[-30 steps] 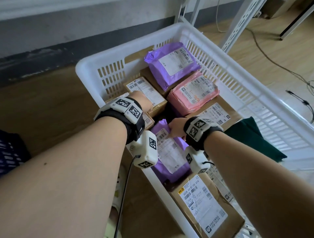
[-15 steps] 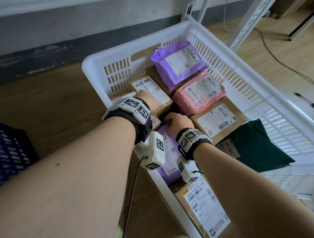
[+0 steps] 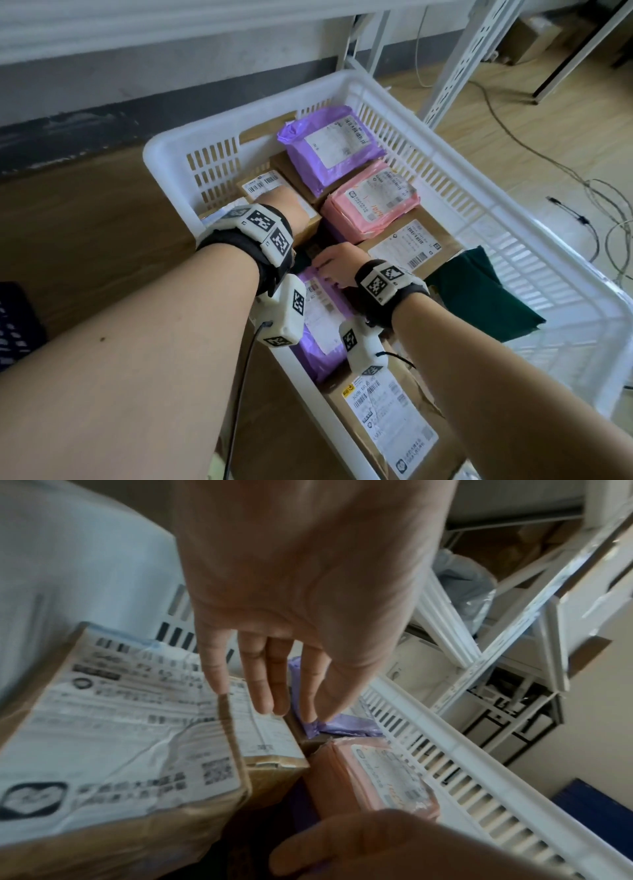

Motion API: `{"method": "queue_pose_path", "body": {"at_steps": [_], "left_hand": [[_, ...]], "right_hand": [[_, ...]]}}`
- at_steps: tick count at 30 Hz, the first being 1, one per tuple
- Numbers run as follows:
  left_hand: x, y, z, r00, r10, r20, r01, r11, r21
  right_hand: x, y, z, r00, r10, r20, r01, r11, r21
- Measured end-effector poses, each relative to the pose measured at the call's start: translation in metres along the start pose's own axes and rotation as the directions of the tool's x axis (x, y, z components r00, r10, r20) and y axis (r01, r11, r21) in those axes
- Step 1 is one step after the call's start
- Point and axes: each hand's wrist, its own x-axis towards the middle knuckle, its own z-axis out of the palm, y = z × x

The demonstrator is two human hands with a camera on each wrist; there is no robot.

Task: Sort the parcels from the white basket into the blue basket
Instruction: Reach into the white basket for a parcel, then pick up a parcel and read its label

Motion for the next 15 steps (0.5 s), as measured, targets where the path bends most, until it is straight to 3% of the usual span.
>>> {"method": "queue_pose_path", "body": {"at_steps": [4, 8, 15], "left_hand": [[-0.001, 0.015, 0.006, 0.992, 0.111, -0.062, -0.115, 0.991, -0.067], [-0.001, 0.027, 0.014, 0.983, 0.16, -0.091, -0.168, 0.983, -0.078], [0.007, 0.041, 0.028, 0.983, 0.18, -0.047, -0.182, 0.982, -0.052]], "right_hand": [[-0.02, 0.013, -0.035, 0.985, 0.098, -0.139, -0.038, 0.923, 0.382], [-0.038, 0.035, -0.067, 0.942, 0.208, -0.262, -0.039, 0.847, 0.53], [-0.028, 0.061, -0.081, 0.902, 0.376, -0.214, -0.107, 0.673, 0.732]]}}
